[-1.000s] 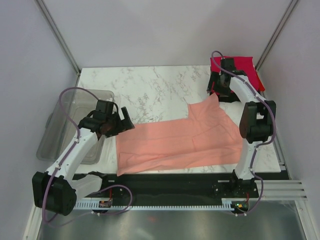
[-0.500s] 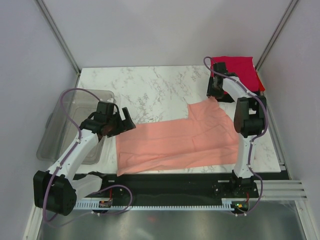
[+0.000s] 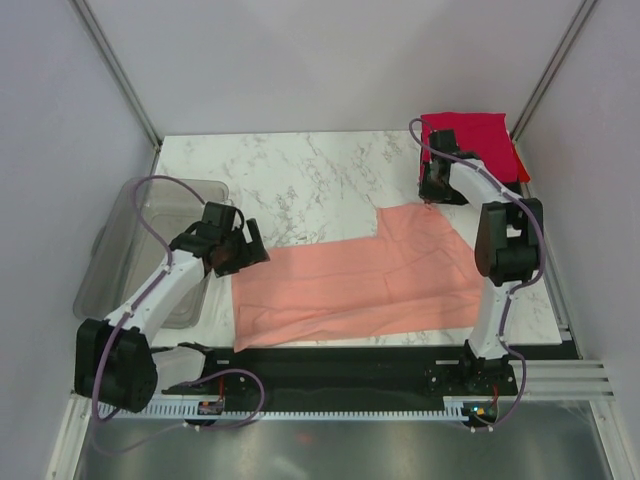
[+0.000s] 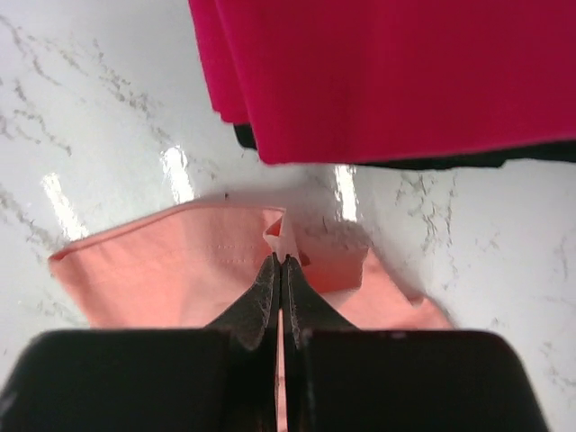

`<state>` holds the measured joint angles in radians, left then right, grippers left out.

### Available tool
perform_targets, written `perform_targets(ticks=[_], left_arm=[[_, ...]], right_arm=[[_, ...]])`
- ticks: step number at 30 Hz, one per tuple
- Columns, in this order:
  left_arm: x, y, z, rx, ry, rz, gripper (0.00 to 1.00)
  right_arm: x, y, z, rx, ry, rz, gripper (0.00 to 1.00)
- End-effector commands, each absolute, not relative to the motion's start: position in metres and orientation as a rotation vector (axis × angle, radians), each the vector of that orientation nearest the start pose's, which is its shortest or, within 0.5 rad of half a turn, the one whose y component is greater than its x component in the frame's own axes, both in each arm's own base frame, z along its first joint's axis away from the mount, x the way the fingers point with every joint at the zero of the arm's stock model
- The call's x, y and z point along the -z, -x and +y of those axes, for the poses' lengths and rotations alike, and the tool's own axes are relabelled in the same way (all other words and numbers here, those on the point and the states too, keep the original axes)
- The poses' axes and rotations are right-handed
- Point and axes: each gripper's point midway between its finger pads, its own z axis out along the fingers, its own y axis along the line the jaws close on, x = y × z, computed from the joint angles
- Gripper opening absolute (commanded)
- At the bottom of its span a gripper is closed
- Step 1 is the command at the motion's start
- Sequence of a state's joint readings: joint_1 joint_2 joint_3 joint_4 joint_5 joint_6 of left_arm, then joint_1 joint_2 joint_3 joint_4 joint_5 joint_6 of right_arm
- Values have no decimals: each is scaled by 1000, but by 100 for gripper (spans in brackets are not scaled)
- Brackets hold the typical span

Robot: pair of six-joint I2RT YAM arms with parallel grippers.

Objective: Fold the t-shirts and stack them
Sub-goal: Fold the tshirt

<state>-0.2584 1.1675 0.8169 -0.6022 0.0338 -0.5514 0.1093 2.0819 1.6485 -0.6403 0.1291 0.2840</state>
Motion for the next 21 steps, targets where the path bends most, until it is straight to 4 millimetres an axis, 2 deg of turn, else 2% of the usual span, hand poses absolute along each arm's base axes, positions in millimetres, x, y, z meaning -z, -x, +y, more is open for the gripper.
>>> perform_targets(ticks=[1,2,3,4,5,6,7,8,9,10,11,13,14,15,16,19,21], left_arm=[[-100,-281,-97,284,395,2534,93],[-98,-283,-99,259,382,2537,92],[-89,-285,-101,231,384,2569,92],[-89,-288,-103,210,385,2574,92],[-83,-289,-101,171,396,2589,91],[-73,-291,-100,132,409,2618,90],[-70,-293,-97,100,424,2627,89],[-66,-295,-91,47,435,2626,88],[-63,-297,-88,19,443,2631,88],[-58,-301,-88,-7,444,2642,88],[-58,-305,-86,-30,445,2635,88],[-60,-315,-86,-48,442,2628,88],[-62,-319,-85,-63,440,2623,88],[-66,-326,-86,-58,445,2607,87],[-61,-328,-86,-75,442,2620,87],[-52,-334,-85,-111,447,2641,85],[-35,-329,-92,-97,460,2697,82]], right_arm=[[-114,-478,44,-15,-278,2481,0],[-128,-473,44,-27,-278,2455,0],[-132,-468,45,-38,-285,2448,0],[-128,-459,45,-41,-284,2463,0],[-143,-453,44,-52,-287,2433,0],[-146,-446,44,-60,-295,2428,0],[-137,-433,43,-55,-296,2453,0],[-151,-426,42,-65,-298,2416,0],[-152,-420,42,-68,-304,2412,0],[-142,-406,40,-59,-312,2437,0],[-155,-398,38,-62,-319,2396,0],[-145,-380,33,-41,-342,2409,0],[-153,-374,23,0,-379,2375,0],[-153,-369,12,25,-418,2364,0],[-146,-362,5,38,-455,2369,0],[-141,-354,-16,-13,-577,2353,0],[-144,-354,-24,-31,-614,2327,0]])
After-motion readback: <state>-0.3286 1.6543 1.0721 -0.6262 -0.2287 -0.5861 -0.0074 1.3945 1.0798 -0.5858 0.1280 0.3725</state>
